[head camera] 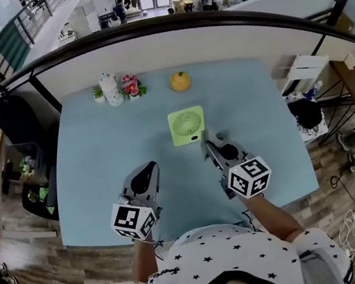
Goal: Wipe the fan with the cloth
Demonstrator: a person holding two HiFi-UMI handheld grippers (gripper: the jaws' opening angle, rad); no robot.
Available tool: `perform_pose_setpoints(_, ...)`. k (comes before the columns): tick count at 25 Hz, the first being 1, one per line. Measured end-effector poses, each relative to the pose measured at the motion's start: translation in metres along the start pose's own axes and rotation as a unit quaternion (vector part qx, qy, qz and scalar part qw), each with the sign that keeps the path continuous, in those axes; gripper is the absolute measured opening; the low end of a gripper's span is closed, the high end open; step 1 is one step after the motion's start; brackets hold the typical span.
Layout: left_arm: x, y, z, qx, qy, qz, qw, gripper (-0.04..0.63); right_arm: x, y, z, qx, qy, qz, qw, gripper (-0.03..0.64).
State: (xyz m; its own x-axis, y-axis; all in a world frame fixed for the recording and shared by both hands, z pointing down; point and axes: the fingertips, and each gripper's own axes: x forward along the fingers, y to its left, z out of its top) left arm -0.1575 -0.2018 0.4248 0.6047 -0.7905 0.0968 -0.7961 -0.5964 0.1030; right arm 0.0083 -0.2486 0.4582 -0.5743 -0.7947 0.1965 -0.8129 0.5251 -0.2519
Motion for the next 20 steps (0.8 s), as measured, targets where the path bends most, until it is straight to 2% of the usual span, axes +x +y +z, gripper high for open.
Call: perform_pose_setpoints(20,-0.0051,-0.0038,-0.0047,-0.003,0.003,-0.010,0.9999,0.032,-0.0080,0.0064,-0.0005,0.006,-0.006,-0.007,1.000,0.049)
